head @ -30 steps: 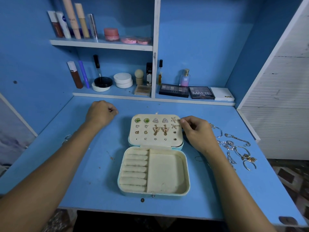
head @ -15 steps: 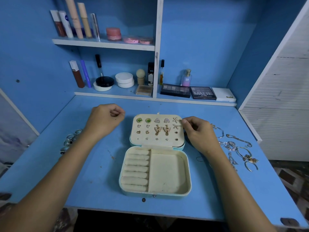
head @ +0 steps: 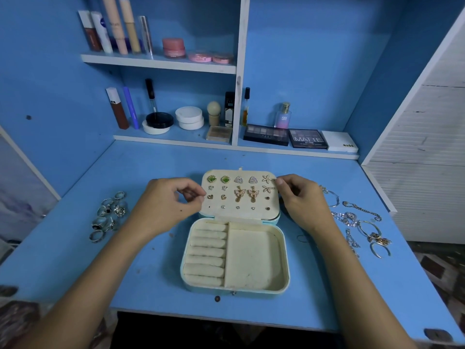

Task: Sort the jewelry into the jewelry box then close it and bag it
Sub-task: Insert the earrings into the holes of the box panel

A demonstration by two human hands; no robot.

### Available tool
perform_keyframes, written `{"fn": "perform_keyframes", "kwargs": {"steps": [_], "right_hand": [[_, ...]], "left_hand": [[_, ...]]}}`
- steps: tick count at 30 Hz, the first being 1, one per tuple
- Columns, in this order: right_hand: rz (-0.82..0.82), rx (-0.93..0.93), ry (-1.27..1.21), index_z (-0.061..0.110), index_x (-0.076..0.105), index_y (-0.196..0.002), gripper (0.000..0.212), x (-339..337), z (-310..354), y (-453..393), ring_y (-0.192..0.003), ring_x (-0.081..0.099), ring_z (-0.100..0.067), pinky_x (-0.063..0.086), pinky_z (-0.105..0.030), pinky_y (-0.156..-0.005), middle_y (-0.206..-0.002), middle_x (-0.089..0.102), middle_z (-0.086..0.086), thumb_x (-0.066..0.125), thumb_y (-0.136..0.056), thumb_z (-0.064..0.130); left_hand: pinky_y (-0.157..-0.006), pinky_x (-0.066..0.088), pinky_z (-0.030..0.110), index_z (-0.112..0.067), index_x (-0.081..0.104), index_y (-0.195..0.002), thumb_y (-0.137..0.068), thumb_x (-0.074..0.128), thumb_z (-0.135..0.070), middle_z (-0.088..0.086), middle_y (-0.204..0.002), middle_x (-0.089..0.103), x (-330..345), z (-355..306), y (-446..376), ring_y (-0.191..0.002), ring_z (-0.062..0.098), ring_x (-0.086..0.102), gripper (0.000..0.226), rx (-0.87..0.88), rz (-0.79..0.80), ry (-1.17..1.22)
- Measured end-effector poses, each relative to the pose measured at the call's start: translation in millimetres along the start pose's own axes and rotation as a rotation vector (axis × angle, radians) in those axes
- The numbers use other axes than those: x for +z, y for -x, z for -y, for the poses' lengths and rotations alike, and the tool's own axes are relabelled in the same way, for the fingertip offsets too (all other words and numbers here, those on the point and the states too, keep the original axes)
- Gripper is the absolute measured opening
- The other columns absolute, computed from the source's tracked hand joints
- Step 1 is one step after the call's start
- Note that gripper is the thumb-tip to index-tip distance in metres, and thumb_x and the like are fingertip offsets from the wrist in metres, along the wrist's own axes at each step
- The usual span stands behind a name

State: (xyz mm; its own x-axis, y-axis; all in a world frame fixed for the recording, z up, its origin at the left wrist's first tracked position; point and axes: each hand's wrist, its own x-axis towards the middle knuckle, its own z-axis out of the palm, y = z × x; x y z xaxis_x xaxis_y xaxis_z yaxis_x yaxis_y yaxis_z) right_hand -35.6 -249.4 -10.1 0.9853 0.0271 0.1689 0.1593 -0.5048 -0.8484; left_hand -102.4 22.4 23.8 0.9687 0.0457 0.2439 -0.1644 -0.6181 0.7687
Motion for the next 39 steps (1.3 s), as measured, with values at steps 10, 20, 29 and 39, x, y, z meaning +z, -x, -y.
{"fn": "perform_keyframes", "kwargs": {"steps": [10, 20, 29, 39], "right_hand": [[-0.006, 0.000, -0.001, 0.028, 0.072, -0.095, 0.018, 1, -3, 0, -0.065, 0.054, -0.004, 0.043, -0.021, -0.061, -0.074, 0.065, 0.009, 0.056, -0.100, 0.036], [-0.010, -0.007, 0.013, 0.027, 0.072, -0.096, 0.019, 2, -4, -1, -0.060, 0.052, 0.001, 0.038, -0.013, -0.055, -0.071, 0.062, 0.013, 0.056, -0.100, 0.036], [-0.010, -0.010, 0.017, 0.027, 0.072, -0.097, 0.018, 1, -3, -1, -0.063, 0.052, 0.001, 0.039, -0.016, -0.059, -0.072, 0.062, 0.014, 0.056, -0.100, 0.035], [-0.038, -0.039, -0.015, 0.024, 0.072, -0.095, 0.018, 1, -2, 2, -0.066, 0.055, -0.001, 0.042, -0.011, -0.059, -0.073, 0.065, 0.011, 0.057, -0.100, 0.032]], "left_hand": [[-0.053, 0.032, 0.004, -0.016, 0.081, -0.081, -0.075, 0.079, 0.002, -0.010, -0.067, 0.065, 5, 7, 5, -0.052, -0.006, 0.050, 0.019, 0.100, 0.039, -0.077], [-0.055, 0.033, 0.002, -0.017, 0.080, -0.087, -0.075, 0.082, -0.003, -0.002, -0.070, 0.065, 6, 5, 2, -0.052, -0.006, 0.050, 0.019, 0.081, 0.040, -0.090], [-0.054, 0.034, 0.003, -0.014, 0.077, -0.085, -0.080, 0.079, -0.005, -0.013, -0.067, 0.064, 6, 6, -1, -0.051, -0.006, 0.050, 0.011, 0.064, -0.022, -0.025], [-0.082, 0.042, 0.020, -0.039, 0.059, -0.122, -0.063, 0.056, -0.065, -0.017, -0.116, 0.051, 9, 32, -19, -0.093, 0.003, 0.054, 0.065, -0.112, 0.243, 0.027]]}}
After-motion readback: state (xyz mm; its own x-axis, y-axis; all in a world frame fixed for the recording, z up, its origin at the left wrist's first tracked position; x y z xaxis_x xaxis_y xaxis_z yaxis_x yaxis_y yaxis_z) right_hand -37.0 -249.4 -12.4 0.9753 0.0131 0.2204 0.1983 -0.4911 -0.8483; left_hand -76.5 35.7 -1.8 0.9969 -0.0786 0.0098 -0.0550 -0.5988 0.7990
